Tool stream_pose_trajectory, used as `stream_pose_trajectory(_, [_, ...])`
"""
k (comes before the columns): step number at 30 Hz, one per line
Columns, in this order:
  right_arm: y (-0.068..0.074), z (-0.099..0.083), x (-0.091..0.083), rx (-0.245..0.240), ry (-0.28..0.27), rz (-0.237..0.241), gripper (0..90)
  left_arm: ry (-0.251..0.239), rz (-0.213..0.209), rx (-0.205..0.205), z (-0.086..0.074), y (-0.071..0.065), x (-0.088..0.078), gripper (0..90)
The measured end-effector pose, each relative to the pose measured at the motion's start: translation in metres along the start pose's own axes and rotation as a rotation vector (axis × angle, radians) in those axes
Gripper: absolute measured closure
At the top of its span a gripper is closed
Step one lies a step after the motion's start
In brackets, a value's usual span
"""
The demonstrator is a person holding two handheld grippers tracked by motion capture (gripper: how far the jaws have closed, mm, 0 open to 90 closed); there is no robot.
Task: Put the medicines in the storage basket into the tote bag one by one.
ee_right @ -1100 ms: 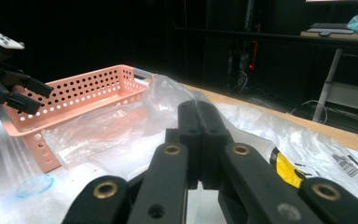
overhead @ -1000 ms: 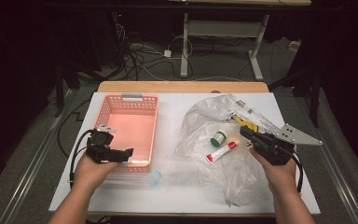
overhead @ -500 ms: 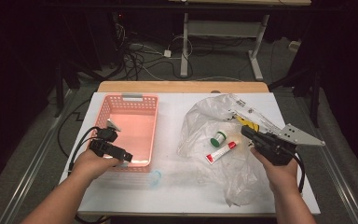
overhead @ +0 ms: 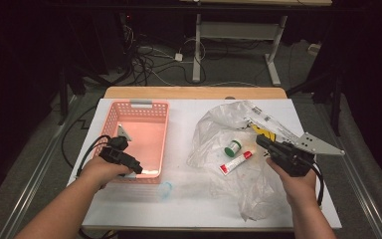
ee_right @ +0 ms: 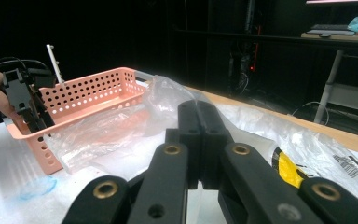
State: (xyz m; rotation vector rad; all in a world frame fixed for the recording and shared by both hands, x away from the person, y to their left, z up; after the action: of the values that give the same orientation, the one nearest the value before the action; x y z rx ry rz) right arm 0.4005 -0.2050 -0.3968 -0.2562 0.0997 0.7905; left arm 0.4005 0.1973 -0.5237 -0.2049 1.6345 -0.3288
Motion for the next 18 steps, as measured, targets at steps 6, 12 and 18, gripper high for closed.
stream_pose_trajectory(6, [0.0008, 0.0001, 0.0004, -0.002, 0.0, 0.001, 90.0, 0.037, -0.038, -0.012, -0.0004, -0.0015, 0.0019, 17.8])
stream_pose_trajectory(12, [0.0005, -0.0001, 0.0001, -0.002, 0.001, 0.001, 90.0, 0.046, -0.097, 0.0, -0.001, -0.0073, 0.0014, 31.0])
stream_pose_trajectory(18, [0.0, 0.0002, -0.0006, -0.003, -0.001, -0.001, 90.0, 0.012, -0.105, 0.021, -0.0002, -0.0093, -0.0005, 35.2])
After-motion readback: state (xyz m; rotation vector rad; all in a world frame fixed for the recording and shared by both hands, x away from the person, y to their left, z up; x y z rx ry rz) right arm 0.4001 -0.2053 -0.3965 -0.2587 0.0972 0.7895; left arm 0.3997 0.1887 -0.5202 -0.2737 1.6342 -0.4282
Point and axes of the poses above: each handheld gripper's, and its own axes: x roughly forward along the jaws, z roughly out of its top, y roughly to its left, the point moved 9 cm from there along x, roughly forward along the jaws, and after that the axes turned 13 degrees about -x, right-handed, at the moved point
